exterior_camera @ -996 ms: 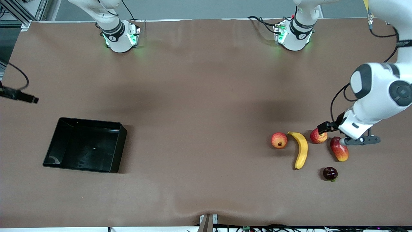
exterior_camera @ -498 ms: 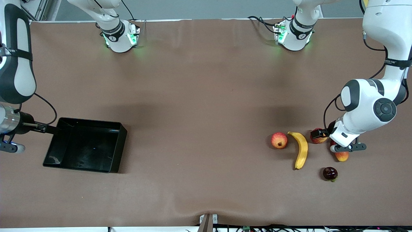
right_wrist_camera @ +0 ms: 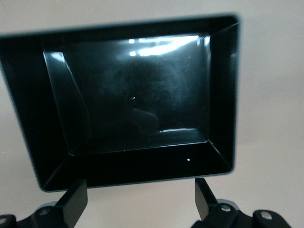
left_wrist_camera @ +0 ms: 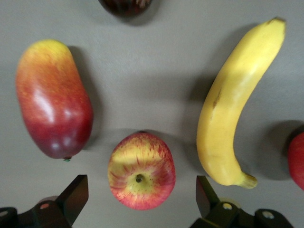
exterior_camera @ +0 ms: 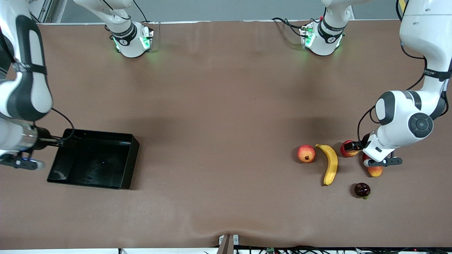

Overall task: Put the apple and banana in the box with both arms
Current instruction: 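Grasp the apple with the left gripper while the right gripper reaches the tray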

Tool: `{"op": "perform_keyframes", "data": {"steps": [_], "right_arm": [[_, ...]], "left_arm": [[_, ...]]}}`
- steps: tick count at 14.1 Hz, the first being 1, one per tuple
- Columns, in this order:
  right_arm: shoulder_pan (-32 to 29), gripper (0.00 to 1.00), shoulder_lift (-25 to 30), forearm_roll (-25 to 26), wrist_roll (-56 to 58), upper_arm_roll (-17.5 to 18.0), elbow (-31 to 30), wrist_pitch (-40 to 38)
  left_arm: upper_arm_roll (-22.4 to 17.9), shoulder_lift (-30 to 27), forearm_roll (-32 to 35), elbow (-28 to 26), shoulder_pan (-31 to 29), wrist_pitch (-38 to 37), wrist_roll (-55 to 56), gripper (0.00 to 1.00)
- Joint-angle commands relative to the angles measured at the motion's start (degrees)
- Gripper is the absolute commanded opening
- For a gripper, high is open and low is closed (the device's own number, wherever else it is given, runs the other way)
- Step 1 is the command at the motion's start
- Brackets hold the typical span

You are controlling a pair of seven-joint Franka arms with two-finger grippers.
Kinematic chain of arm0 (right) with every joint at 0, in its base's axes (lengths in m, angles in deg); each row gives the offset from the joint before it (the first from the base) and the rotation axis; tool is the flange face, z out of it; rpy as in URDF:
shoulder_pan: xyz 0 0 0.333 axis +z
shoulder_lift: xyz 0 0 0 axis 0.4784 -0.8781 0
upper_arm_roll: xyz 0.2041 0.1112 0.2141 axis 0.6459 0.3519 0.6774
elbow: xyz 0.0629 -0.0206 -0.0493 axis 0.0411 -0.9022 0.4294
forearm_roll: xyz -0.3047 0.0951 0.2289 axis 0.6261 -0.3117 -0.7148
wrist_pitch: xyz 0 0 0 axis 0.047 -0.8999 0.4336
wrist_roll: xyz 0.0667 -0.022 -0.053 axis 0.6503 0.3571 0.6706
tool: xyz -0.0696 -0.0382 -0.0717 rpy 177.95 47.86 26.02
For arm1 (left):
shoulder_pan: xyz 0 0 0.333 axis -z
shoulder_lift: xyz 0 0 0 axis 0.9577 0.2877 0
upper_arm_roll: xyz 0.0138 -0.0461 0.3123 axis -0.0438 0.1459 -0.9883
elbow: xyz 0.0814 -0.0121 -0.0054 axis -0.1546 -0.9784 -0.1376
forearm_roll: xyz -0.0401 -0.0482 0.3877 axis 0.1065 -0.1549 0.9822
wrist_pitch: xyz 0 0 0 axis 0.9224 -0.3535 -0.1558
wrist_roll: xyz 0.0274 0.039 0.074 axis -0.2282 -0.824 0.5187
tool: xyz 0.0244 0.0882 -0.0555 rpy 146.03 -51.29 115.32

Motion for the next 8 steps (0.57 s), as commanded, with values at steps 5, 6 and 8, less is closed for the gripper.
{"op": "perform_keyframes", "data": {"steps": [5, 6, 8], "right_arm": [[0.3, 1.00, -7.3, 1.2, 0.7, 0.0, 1.7, 2.0], [-0.3, 1.00, -8.0, 1.1, 0.9, -0.1, 1.8, 2.0], [-1.6, 1.00, -10.6, 0.9, 3.3, -0.1, 3.8, 2.1]], "left_arm": [[0.4, 2.7, 1.4, 0.9, -0.4, 0.2, 0.8, 1.00], [0.4, 3.6, 1.4, 1.0, -0.5, 0.3, 0.8, 1.00], [0.4, 4.5, 1.5, 1.0, -0.8, 0.7, 0.7, 0.92]]}}
